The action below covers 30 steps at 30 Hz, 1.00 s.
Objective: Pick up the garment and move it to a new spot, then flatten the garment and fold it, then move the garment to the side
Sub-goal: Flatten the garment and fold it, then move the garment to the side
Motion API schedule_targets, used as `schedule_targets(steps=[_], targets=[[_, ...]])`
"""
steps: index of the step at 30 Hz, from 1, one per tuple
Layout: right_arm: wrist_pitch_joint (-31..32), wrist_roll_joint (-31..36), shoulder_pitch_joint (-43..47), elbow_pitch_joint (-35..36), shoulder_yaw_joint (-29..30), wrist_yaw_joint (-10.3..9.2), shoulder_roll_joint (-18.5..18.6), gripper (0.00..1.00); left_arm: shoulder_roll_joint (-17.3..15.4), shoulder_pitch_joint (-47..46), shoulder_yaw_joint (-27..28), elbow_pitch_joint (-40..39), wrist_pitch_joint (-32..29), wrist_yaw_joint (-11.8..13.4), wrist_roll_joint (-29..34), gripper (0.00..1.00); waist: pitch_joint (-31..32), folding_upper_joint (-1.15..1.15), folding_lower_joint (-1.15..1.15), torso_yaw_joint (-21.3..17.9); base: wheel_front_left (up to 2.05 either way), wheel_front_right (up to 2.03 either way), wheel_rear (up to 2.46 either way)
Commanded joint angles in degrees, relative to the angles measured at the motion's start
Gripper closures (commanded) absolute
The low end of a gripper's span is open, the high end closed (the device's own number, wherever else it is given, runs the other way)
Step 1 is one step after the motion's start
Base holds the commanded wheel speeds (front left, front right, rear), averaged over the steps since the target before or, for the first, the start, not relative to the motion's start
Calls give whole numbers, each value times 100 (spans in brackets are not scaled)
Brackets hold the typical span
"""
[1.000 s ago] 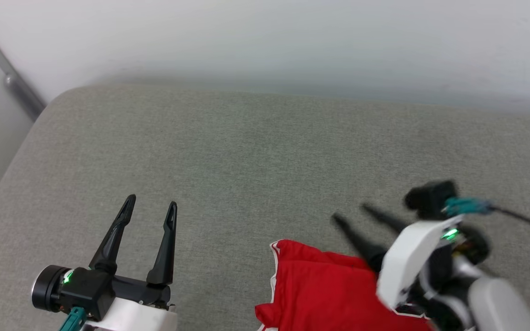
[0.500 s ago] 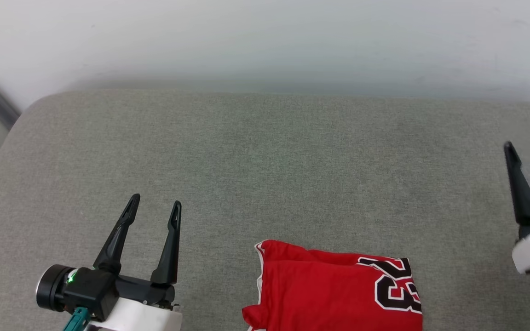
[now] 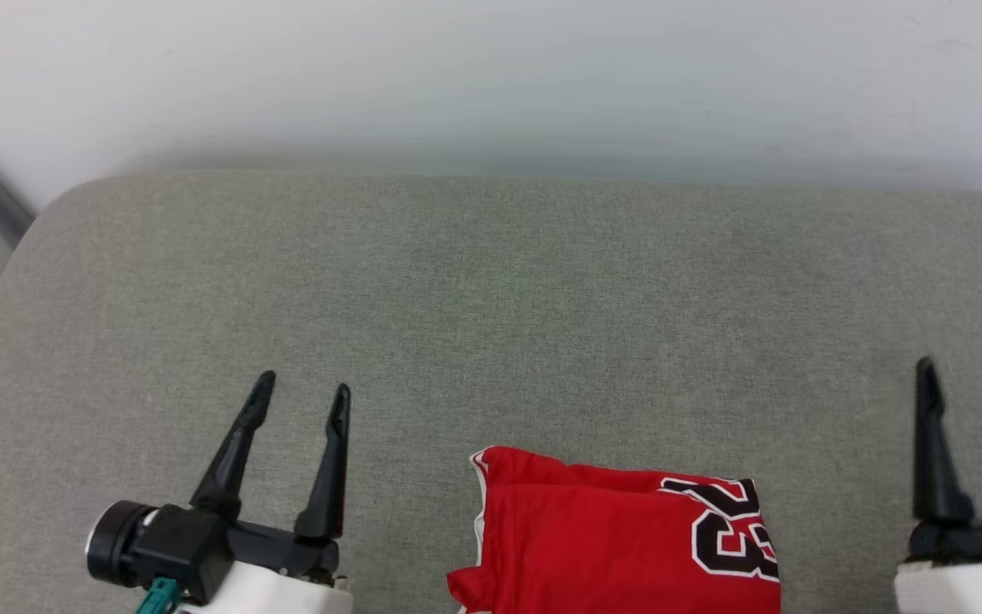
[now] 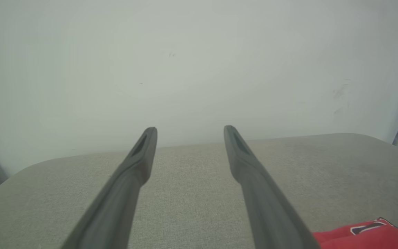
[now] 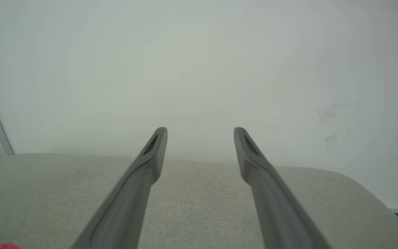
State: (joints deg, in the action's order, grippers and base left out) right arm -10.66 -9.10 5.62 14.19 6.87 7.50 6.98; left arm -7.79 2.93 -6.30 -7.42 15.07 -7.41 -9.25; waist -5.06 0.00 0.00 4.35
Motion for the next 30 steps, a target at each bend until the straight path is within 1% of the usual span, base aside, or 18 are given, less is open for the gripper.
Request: schedule_targets(steps=[1, 3, 10, 17, 19, 21, 23, 25, 27, 28, 30], targets=[[-56, 57, 180, 9, -81, -2, -39, 0, 5, -4, -52, -2, 12, -10, 0, 0, 9, 0, 0, 14, 0, 0, 0], [-105, 158, 262, -3, -165, -2, -37, 0, 2, -19, -79, 6, 12, -9, -20, 0, 14, 0, 0, 12, 0, 0, 0], [-195, 166, 239, -45, -176, -2, -124, 0, -21, -30, -87, 59, 12, -9, -44, 0, 9, 0, 0, -42, 0, 0, 0], [-79, 61, 163, -95, -162, -2, -126, 0, -53, -85, -123, 102, 12, -9, -68, 0, -14, 0, 0, -44, 0, 0, 0], [109, -69, 200, -129, -205, -2, -102, 0, -59, -94, -141, 112, 12, -9, -79, 0, -24, 0, 0, -31, 0, 0, 0], [436, -237, 249, -117, -341, -2, 32, 0, -65, -106, -136, 116, 13, -9, -71, 0, -36, 0, 0, -16, 0, 0, 0], [956, -541, 283, -77, -493, -2, 160, 0, -55, -113, -117, 97, 12, -9, -65, 0, -53, 0, 0, -8, 0, 0, 0], [1661, -788, 307, -12, -672, -2, 416, 0, -55, -128, -114, 87, 12, -10, -70, 0, -91, 0, 0, 4, 0, 0, 0], [2530, -1156, 366, 11, -825, -2, 551, 0, -56, -154, -133, 87, 13, -10, -75, 0, -140, 0, 0, 21, 0, 0, 0], [2883, -1290, 350, 113, -899, 6, 677, 0, -55, -180, -151, 86, 12, -10, -78, 0, -176, 0, 0, 38, 0, 0, 0], [3701, -1615, 372, 142, -875, -3, 725, 0, -53, -233, -172, 77, 12, -9, -91, 0, -244, 0, 0, 73, 0, 0, 0]])
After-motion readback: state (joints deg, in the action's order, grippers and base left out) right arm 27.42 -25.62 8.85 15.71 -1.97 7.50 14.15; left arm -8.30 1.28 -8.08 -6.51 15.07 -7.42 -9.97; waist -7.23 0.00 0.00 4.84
